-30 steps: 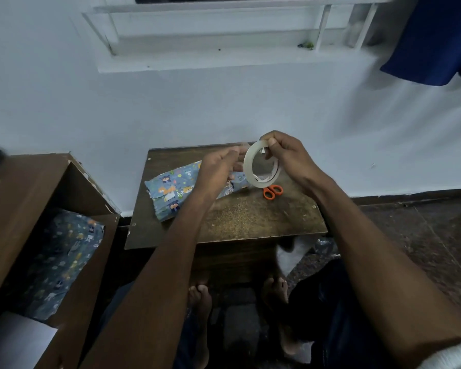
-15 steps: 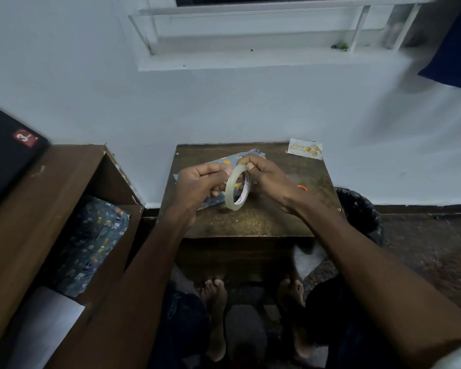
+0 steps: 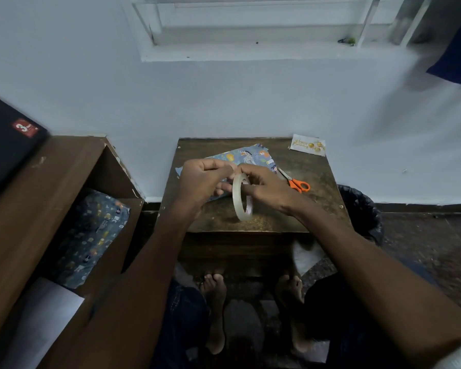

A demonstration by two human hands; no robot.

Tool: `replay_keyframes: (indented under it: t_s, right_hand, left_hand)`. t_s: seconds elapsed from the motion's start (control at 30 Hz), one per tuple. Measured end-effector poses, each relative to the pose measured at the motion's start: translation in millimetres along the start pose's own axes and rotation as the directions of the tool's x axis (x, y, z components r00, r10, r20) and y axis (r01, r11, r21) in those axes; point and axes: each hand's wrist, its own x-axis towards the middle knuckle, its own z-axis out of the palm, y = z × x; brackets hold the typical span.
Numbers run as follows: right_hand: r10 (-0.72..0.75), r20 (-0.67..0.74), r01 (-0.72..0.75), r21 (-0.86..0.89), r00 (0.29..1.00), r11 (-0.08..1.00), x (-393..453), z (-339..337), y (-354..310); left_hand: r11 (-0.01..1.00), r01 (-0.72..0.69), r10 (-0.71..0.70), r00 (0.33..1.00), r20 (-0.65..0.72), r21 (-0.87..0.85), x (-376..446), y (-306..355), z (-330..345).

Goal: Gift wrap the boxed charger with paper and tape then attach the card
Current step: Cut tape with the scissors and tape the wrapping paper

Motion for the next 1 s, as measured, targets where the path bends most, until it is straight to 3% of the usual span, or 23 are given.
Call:
replay_keyframes:
  t_s: [0.13,0.27,0.43,0.53,0.6,0.67,0.77,1.0]
  right_hand:
    - [-0.036,0.011,0.036,0.016,0.999,0.999,-2,3,-3]
    - [-0.005,0.110,0.009,-0.038,0.994,0.999,2,5,5]
    - [0.030,0.209,-0.049,0.082,0.977,0.995,3,3,5]
    - [0.068,0.219,-0.092,0.103,0.973,0.990,8,5,13]
    - [0.093,0.200,-0.119,0.120,0.975,0.986,10,4,21]
    - [0.104,0.184,-0.128,0.126,0.977,0.984,10,3,23]
    - [0.110,0.169,-0.135,0.140,0.979,0.981,9,-1,20]
    - [0.142,0.166,-0.162,0.112,0.976,0.980,11,1,24]
  left_hand:
    - [0.954,-0.166,0.176,0.984,-0.017,0.251,-2,-1,1]
    - [0.764,-0.424,0.479,0.878,0.013,0.487,2,-8,-2]
    - [0.704,-0.495,0.582,0.813,-0.015,0.510,5,-9,0]
    - [0.836,-0.389,0.454,0.886,-0.091,0.387,3,-3,3]
    - [0.927,-0.264,0.287,0.957,-0.049,0.267,-1,1,5]
    - [0.972,-0.176,0.175,0.984,0.026,0.155,-3,3,5]
    - [0.982,-0.143,0.132,0.987,0.089,0.124,-6,6,2]
    - [0.981,-0.159,0.150,0.985,0.087,0.114,-9,8,3]
